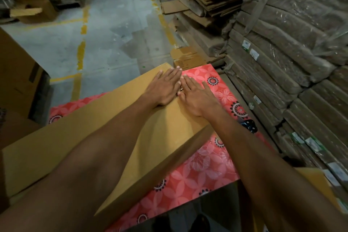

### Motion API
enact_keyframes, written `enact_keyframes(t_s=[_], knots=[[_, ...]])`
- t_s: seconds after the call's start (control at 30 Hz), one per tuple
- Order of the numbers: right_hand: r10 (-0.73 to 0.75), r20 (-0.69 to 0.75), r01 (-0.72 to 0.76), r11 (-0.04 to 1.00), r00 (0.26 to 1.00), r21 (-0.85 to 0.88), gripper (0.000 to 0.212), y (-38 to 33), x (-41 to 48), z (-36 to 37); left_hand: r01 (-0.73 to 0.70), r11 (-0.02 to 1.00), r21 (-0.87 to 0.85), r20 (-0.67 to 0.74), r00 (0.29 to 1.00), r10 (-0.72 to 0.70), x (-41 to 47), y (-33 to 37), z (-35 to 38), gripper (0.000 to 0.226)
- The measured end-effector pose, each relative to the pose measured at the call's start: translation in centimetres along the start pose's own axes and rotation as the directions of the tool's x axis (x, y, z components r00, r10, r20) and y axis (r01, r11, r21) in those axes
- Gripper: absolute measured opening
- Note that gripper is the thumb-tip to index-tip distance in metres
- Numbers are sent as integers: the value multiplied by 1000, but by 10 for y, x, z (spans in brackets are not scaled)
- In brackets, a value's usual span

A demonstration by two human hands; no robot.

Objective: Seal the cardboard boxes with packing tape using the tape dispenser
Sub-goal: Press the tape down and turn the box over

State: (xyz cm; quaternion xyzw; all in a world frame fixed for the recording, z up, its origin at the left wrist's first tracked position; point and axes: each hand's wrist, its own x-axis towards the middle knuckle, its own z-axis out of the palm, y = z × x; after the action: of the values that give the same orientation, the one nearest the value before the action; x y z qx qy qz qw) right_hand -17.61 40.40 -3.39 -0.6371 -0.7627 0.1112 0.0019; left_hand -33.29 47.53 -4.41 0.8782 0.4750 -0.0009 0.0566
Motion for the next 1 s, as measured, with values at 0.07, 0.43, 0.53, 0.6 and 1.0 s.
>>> enact_keyframes(t_s=[0.07, 0.43, 0.53, 0.6, 1.0], knots=[[19, -13, -18, 999, 1000, 26, 63, 5, -17, 2, 0, 1000, 5, 8, 1000, 0, -1, 1, -1, 59], [98, -222, -64, 986, 970, 156, 59, 21, -93, 30, 2, 1000, -18, 14, 1000, -2, -23, 48, -5, 58], [74, -252, -30, 984, 965, 175, 59, 28, -94, 35, -55, 998, -40, -12, 998, 54, -41, 77, 12, 63], [63, -266, -7, 978, 962, 208, 59, 32, -93, 38, -36, 998, -61, 0, 999, 36, -43, 79, 14, 63], [451, -278, -124, 679, 848, 723, 76, -21, -127, 72, 49, 996, -75, 87, 995, -43, -46, 79, 3, 64]])
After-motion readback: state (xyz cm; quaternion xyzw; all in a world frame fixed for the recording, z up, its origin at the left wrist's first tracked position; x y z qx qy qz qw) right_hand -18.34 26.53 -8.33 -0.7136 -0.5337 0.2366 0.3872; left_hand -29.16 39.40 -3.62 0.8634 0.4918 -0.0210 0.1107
